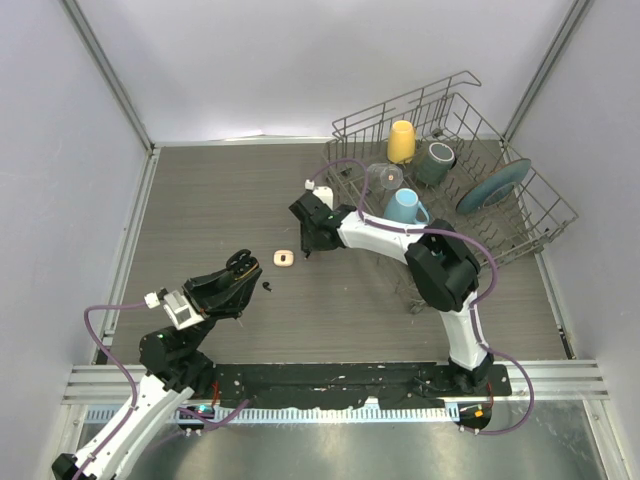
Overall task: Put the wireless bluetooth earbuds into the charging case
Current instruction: Pick up the earbud from the center of the board.
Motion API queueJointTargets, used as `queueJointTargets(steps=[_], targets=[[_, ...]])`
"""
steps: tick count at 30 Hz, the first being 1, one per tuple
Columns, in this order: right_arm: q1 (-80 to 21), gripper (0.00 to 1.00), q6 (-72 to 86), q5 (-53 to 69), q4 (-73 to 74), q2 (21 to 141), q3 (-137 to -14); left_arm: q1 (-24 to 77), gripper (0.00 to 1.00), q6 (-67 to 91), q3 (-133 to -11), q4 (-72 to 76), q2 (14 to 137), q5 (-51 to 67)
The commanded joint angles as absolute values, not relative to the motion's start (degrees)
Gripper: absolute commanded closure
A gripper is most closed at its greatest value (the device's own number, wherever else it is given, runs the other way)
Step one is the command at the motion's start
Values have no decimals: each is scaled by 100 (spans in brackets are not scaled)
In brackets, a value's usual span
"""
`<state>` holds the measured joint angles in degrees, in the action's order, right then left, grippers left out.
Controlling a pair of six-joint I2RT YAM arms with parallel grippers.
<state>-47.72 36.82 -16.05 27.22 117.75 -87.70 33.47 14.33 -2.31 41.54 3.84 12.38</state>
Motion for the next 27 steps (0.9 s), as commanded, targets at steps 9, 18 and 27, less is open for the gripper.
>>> queueJointTargets(steps=[9,18,27], targets=[[-4913,56,4025,-1986,2909,12190,-9501,3340,100,1301,448,4386,255,1116],[-4957,57,4061,-2285,3059,12357,-9633,3340,100,1292,440,4263,185,1116],[-4966,57,4061,-2215,3067,12480,-9703,3340,100,1292,439,4245,176,1099]])
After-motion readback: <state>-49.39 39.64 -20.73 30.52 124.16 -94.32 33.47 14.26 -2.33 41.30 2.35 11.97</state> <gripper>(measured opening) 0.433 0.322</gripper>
